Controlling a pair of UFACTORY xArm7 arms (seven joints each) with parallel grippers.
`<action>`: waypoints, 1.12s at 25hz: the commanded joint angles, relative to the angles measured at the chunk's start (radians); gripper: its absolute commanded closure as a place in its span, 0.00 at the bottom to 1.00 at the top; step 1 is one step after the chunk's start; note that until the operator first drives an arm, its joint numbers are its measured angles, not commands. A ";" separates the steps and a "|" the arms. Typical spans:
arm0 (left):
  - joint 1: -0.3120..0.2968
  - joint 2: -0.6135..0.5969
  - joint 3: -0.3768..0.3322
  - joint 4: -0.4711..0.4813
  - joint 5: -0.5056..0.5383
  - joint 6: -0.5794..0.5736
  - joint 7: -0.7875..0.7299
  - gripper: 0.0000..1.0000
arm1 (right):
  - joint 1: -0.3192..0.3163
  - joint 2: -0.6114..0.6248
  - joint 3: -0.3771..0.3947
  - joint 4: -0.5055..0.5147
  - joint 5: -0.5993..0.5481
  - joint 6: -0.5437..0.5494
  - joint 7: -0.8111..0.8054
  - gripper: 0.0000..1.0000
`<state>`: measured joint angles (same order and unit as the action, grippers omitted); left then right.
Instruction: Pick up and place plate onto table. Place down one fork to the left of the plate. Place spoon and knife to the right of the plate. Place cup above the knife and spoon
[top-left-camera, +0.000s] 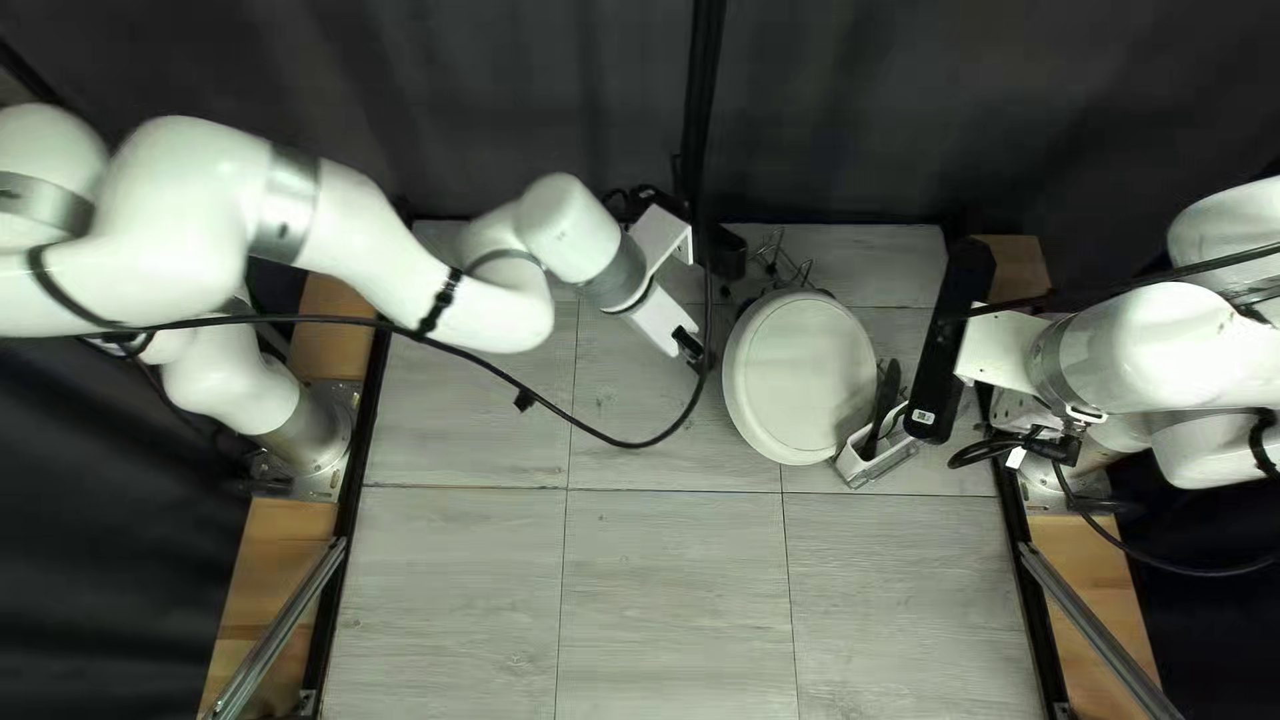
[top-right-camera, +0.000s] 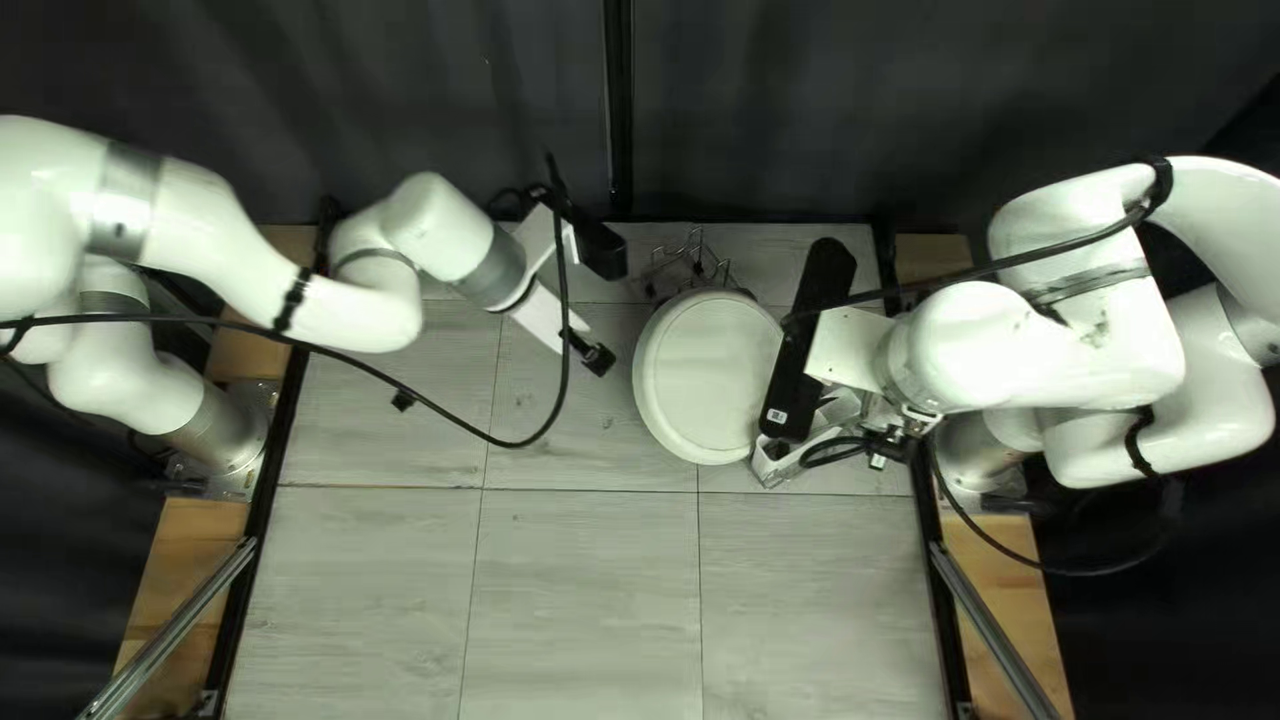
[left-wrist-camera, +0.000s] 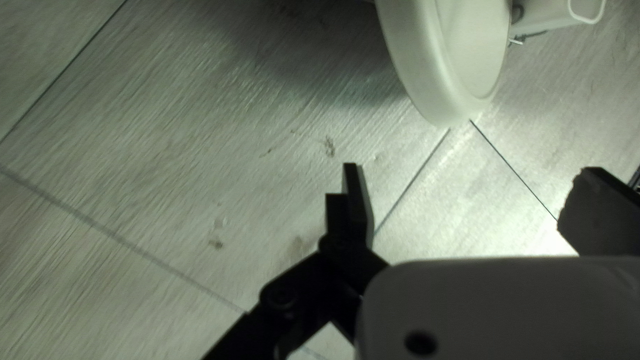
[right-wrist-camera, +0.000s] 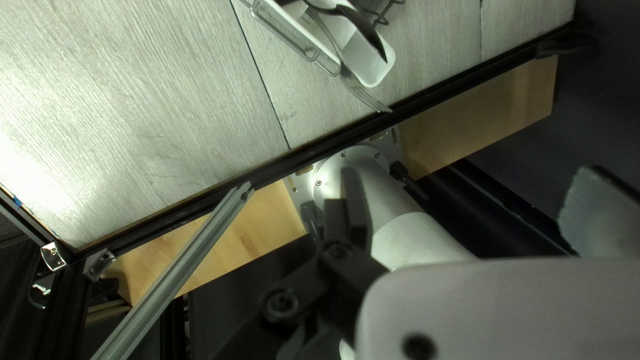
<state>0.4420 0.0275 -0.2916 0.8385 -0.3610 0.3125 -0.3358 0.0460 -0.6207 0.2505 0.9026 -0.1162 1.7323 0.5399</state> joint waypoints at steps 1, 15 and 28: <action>0.001 0.113 -0.014 0.024 -0.026 -0.107 0.041 0.00 | 0.000 0.000 0.000 0.000 0.000 0.000 0.000 0.00; -0.006 0.303 -0.049 0.131 -0.044 -0.283 0.107 0.00 | 0.000 0.000 0.000 0.000 0.000 0.000 0.000 0.00; 0.072 0.317 -0.169 0.176 -0.064 -0.301 0.186 0.00 | 0.000 0.000 0.000 0.000 0.000 0.000 0.000 0.00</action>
<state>0.4965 0.3547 -0.4395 1.0178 -0.4174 0.0150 -0.1634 0.0460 -0.6207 0.2505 0.9026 -0.1162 1.7323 0.5399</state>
